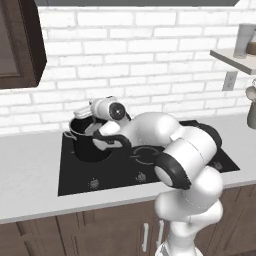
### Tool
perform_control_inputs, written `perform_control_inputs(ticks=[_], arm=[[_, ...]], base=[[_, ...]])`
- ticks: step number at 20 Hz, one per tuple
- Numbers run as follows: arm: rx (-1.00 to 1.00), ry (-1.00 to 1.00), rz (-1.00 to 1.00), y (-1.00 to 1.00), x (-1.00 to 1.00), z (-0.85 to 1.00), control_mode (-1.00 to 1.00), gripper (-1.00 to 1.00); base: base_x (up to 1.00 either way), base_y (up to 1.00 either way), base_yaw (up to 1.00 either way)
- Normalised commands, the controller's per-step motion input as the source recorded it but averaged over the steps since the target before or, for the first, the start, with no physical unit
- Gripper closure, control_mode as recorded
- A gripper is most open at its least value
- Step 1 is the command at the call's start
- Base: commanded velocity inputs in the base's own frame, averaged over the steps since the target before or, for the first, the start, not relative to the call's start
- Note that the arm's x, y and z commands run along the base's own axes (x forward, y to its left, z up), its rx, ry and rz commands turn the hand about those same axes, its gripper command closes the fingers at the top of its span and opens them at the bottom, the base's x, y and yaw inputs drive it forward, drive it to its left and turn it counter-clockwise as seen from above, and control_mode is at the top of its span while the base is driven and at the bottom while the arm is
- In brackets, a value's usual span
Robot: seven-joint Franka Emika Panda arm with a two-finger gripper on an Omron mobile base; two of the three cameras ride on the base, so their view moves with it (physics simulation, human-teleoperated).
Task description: Put the broccoli and garlic in the pot. Retrieve the spatula and lightly stir the vegetables in the pot.
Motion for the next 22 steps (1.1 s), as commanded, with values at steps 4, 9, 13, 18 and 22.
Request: perform_control_inputs(ticks=[4, 9, 13, 18, 22], arm=[[0.0, 0.0, 0.0, 0.22, 0.04, -0.45, -1.0, 1.0], [0.0, 0.0, 0.0, 0.15, 0.06, -0.33, -1.0, 1.0], [0.0, -0.03, 0.0, 0.0, 0.17, 0.0, -1.0, 1.0], [0.0, -0.05, 0.0, 0.0, 0.51, 0.08, -1.0, 1.0], [0.0, -0.07, 0.0, 0.0, 0.16, 0.32, -1.0, 1.0]], base=[[0.0, 0.0, 0.0], [0.0, 0.0, 0.0], [0.0, 0.0, 0.0], [0.0, 0.0, 0.0], [0.0, 0.0, 0.0]])
